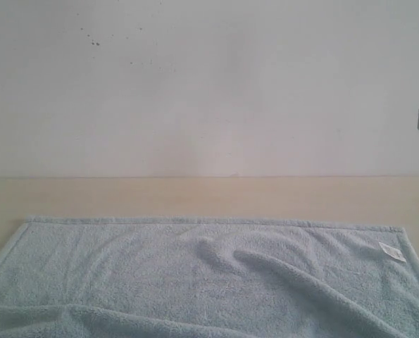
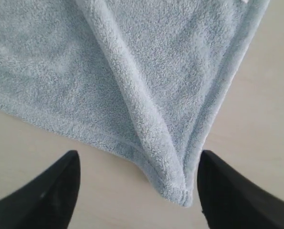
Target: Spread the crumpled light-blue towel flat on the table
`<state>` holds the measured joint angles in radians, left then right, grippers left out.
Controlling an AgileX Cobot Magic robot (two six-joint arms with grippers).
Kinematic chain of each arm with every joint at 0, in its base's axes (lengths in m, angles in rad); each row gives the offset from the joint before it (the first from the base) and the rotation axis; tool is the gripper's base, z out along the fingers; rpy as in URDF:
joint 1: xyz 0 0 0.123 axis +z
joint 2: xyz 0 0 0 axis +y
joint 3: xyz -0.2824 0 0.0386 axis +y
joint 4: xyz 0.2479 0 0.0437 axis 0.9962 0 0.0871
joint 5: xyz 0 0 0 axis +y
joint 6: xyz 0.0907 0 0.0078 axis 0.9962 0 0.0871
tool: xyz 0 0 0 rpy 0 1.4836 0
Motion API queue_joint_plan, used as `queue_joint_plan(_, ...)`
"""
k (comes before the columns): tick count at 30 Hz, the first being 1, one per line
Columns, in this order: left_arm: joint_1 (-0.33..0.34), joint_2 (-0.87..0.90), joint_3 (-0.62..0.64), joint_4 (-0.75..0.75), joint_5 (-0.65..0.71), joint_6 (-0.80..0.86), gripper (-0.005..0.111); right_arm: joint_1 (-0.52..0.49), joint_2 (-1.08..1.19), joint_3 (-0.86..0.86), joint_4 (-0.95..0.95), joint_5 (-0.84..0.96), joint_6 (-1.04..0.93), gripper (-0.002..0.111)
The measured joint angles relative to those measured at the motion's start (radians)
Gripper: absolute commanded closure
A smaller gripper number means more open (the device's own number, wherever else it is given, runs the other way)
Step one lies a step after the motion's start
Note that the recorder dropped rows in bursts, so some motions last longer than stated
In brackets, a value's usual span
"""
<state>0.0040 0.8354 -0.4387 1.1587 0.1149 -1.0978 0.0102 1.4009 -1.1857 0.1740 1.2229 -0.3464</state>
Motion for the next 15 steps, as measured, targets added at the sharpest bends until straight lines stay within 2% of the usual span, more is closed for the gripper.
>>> queue_joint_plan(2, 0.0, -0.024, 0.0, 0.0, -0.039, 0.0, 0.033, 0.0, -0.036, 0.0, 0.002, 0.0, 0.004, 0.049)
queue_joint_plan(4, 0.0, -0.03, 0.0, 0.0, -0.115, 0.0, 0.042, 0.0, -0.067, 0.0, 0.007, 0.0, 0.013, 0.057)
queue_joint_plan(6, 0.0, -0.023, 0.0, -0.004, -0.231, 0.013, 0.058, 0.0, -0.094, 0.0, 0.016, -0.025, 0.034, 0.076)
queue_joint_plan(8, 0.0, 0.01, 0.0, -0.016, -0.371, 0.073, 0.083, 0.0, -0.102, 0.0, 0.022, -0.122, 0.052, 0.104)
queue_joint_plan(9, 0.0, 0.031, 0.0, -0.034, -0.42, 0.115, 0.096, 0.0, -0.102, 0.002, 0.024, -0.203, 0.065, 0.108)
queue_joint_plan(10, -0.002, 0.065, 0.0, -0.064, -0.474, 0.177, 0.102, 0.0, -0.092, 0.008, 0.026, -0.275, 0.076, 0.106)
queue_joint_plan(13, -0.002, 0.208, 0.0, -0.212, -0.568, 0.38, 0.102, 0.0, -0.022, 0.022, 0.03, -0.508, 0.107, 0.106)
queue_joint_plan(15, -0.002, 0.314, -0.002, -0.365, -0.603, 0.496, 0.103, 0.0, 0.047, 0.023, 0.049, -0.583, 0.121, 0.106)
